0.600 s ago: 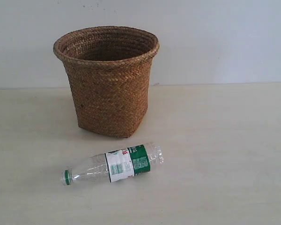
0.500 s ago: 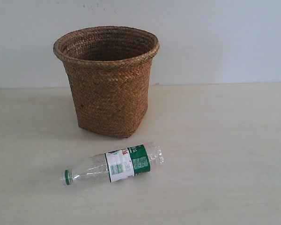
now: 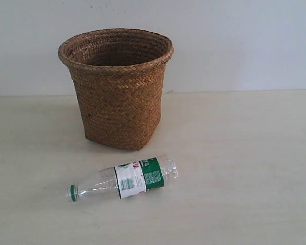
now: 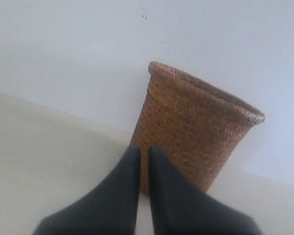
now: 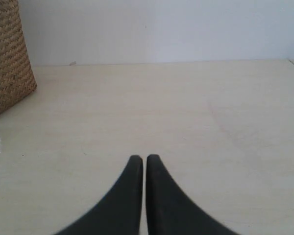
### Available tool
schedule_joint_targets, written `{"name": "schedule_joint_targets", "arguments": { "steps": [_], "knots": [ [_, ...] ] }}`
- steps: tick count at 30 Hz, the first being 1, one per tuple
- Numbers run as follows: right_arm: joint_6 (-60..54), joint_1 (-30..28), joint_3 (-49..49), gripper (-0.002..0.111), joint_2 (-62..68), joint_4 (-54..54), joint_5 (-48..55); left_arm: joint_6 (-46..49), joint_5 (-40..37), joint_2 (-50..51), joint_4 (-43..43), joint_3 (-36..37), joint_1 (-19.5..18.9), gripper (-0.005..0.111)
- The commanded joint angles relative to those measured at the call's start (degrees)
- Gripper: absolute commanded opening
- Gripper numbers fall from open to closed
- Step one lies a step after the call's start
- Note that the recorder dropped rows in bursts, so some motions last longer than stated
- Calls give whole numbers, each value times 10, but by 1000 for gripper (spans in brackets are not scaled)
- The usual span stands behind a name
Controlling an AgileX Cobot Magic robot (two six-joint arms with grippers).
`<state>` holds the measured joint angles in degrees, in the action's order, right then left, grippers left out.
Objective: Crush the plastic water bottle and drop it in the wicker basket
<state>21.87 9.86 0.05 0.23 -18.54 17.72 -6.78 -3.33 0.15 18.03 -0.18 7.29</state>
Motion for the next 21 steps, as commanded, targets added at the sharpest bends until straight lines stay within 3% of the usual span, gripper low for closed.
{"name": "schedule_joint_targets", "arguments": {
  "steps": [1, 6, 12, 16, 21],
  "knots": [
    [1, -1, -1, 0, -2, 0, -3, -87, 71, -1, 10, 2, 0, 6],
    [1, -1, -1, 0, -2, 0, -3, -75, 33, 23, -47, -54, 23, 6],
    [1, -1, -1, 0, -2, 0, -3, -32, -19, 181, -75, -169, 72, 4],
    [1, -1, -1, 0, -2, 0, -3, 114, -180, 336, -71, -284, 101, 4],
    [1, -1, -1, 0, -2, 0, -10, 298, -363, 499, -65, -397, 107, 4]
  ]
}}
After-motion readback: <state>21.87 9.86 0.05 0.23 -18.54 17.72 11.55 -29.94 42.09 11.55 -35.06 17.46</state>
